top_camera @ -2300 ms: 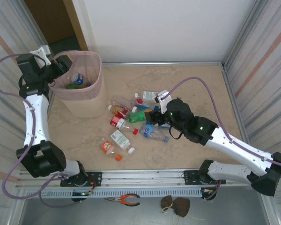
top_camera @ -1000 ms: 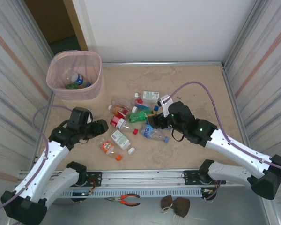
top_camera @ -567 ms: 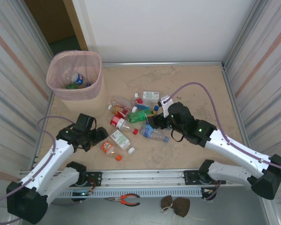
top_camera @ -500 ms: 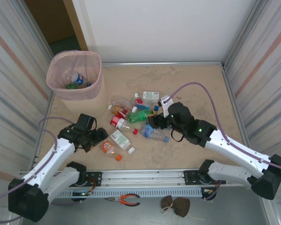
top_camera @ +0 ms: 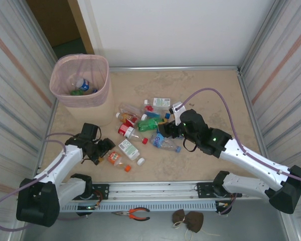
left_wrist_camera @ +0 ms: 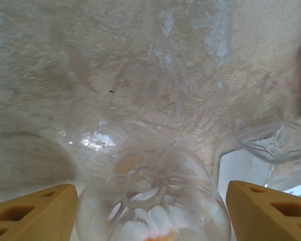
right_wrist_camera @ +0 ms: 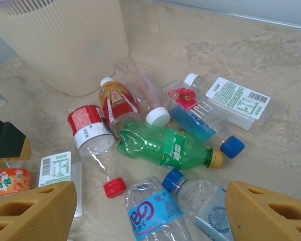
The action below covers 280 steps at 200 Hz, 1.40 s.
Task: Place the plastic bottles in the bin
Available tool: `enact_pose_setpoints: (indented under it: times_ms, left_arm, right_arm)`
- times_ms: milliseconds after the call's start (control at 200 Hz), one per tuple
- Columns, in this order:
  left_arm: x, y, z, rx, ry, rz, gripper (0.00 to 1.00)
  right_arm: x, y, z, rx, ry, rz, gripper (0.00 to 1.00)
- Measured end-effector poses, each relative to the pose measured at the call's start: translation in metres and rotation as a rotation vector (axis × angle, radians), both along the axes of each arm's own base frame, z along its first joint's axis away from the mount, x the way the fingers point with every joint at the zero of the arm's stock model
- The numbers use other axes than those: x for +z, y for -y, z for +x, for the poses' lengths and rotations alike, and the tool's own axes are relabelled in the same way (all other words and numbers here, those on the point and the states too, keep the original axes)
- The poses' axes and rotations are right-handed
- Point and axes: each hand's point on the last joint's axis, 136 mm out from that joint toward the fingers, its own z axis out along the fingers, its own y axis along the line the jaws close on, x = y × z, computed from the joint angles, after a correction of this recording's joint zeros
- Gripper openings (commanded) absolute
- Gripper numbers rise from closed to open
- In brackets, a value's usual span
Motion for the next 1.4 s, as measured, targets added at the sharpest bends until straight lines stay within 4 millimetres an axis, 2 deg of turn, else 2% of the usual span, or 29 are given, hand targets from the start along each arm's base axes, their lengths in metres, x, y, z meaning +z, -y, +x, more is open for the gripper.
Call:
enact_pose_setpoints:
  times_ms: [346, 506, 671, 817, 1177, 1403]
  left_arm:
    - [-0.001, 0.008, 0.006, -0.012, 0.01, -0.041, 0.66]
    - [0.0, 0.008, 0.006, -0.013, 0.012, -0.041, 0.66]
    - [0.017, 0.008, 0.013, -0.026, 0.046, -0.035, 0.65]
    - [0.059, 0.008, 0.034, -0.06, 0.17, -0.016, 0.64]
    - [0.206, 0.005, 0.078, -0.199, 0.642, 0.074, 0.59]
    - [0.287, 0.013, 0.1, -0.347, 0.922, 0.159, 0.59]
  right_arm:
    - [0.0, 0.001, 0.001, -0.011, 0.002, -0.001, 0.76]
    - [0.0, 0.001, 0.001, -0.011, 0.002, -0.001, 0.76]
    - [0.0, 0.001, 0.001, -0.011, 0.002, -0.001, 0.76]
    - [0.0, 0.001, 0.001, -0.011, 0.002, -0.001, 0.76]
    - [0.001, 0.002, 0.0, -0.01, -0.001, -0.008, 0.76]
    - [0.016, 0.001, 0.002, -0.007, 0.017, 0.007, 0.76]
